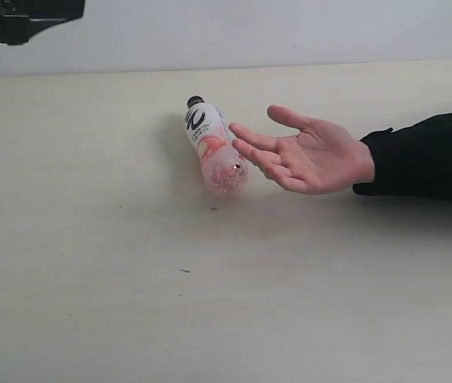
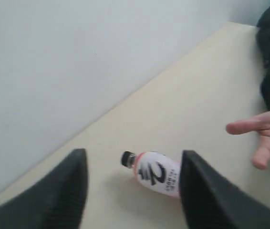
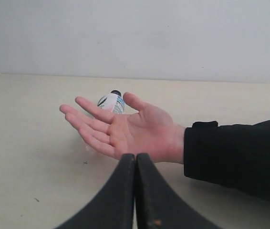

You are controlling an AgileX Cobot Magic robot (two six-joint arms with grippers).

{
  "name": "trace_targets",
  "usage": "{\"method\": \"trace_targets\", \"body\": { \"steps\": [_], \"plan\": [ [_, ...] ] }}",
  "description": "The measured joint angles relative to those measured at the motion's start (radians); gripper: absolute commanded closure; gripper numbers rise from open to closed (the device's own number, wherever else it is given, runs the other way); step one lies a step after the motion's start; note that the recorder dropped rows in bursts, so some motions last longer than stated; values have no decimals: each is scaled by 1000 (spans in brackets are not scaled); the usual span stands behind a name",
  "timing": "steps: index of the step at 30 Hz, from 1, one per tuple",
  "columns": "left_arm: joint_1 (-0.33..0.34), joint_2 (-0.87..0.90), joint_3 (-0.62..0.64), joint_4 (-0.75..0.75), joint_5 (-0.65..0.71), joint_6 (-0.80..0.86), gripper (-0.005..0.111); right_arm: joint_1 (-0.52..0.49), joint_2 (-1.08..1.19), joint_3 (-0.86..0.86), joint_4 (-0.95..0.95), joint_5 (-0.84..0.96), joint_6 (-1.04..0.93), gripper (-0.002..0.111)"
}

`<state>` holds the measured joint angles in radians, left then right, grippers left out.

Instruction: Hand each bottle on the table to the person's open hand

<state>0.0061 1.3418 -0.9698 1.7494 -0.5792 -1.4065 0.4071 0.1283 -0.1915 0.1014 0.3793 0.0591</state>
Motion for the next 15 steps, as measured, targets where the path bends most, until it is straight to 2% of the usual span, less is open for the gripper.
{"method": "trace_targets", "body": {
  "steps": [2, 5, 8, 11, 15],
  "plan": [
    [0, -10, -3, 2, 58, 34, 107, 0, 0, 0, 0, 0, 0, 108],
    [0, -17, -3, 2, 123, 69, 100, 0, 0, 0, 0, 0, 0, 108],
    [-23, -17, -5, 3, 206, 34, 90, 0, 0, 0, 0, 0, 0, 108],
    [-86, -13, -5, 3, 386, -68, 80, 0, 0, 0, 0, 0, 0, 108],
    [-229, 14, -7, 3, 641, -131, 61, 0, 0, 0, 0, 0, 0, 108]
  ]
}}
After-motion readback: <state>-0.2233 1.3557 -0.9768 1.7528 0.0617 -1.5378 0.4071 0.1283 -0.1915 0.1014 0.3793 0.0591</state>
